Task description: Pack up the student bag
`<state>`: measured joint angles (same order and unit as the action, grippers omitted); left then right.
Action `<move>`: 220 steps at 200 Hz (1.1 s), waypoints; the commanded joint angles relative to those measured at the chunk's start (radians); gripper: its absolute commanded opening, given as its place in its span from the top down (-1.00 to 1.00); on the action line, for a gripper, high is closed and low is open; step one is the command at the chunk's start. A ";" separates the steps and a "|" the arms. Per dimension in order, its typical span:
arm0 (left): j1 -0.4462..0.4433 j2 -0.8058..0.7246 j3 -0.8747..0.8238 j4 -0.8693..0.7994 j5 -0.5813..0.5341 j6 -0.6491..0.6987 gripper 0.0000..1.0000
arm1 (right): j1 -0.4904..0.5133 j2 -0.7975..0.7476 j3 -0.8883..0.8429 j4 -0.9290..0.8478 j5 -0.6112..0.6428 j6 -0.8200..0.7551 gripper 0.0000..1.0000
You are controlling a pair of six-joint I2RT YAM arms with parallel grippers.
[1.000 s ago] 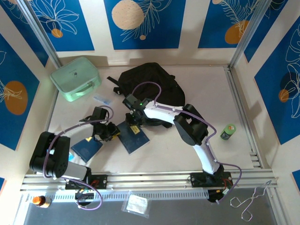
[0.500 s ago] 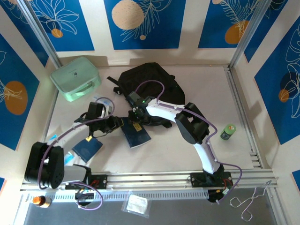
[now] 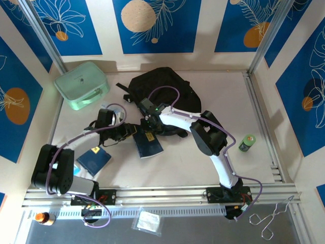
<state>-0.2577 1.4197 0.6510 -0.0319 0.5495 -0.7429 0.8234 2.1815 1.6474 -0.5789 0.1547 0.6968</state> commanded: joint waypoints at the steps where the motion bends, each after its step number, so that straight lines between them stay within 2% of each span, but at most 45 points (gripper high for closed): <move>1: -0.009 0.019 -0.010 0.106 0.064 -0.020 0.42 | 0.021 0.083 -0.032 -0.051 -0.065 0.024 0.39; 43: -0.009 0.021 -0.002 0.057 0.002 -0.012 0.50 | 0.018 0.083 -0.034 -0.053 -0.060 0.024 0.42; 75: -0.007 0.007 0.012 0.001 -0.054 0.001 0.71 | 0.019 0.055 -0.033 -0.037 -0.062 0.006 0.41; 102: 0.007 -0.035 0.042 -0.083 -0.117 0.030 0.95 | 0.010 -0.039 -0.036 -0.001 -0.088 -0.017 0.37; 108: 0.013 -0.048 0.050 -0.104 -0.131 0.037 1.00 | 0.007 -0.066 -0.041 0.012 -0.097 -0.023 0.35; 141: 0.044 -0.149 0.114 -0.230 -0.224 0.072 1.00 | -0.024 -0.260 -0.121 0.137 -0.142 -0.036 0.20; 183: 0.065 -0.243 0.266 -0.350 -0.334 0.086 1.00 | -0.132 -0.472 -0.344 0.380 -0.282 0.069 -0.12; 201: 0.064 -0.236 0.337 -0.327 -0.330 0.060 1.00 | -0.182 -0.537 -0.432 0.472 -0.322 0.125 -0.29; 220: 0.063 -0.210 0.391 -0.227 -0.295 -0.008 1.00 | -0.235 -0.581 -0.509 0.560 -0.375 0.198 -0.41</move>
<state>-0.2016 1.1995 0.9611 -0.3363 0.2501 -0.6872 0.6319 1.6337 1.2301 -0.1619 -0.1085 0.7868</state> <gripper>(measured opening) 0.080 0.676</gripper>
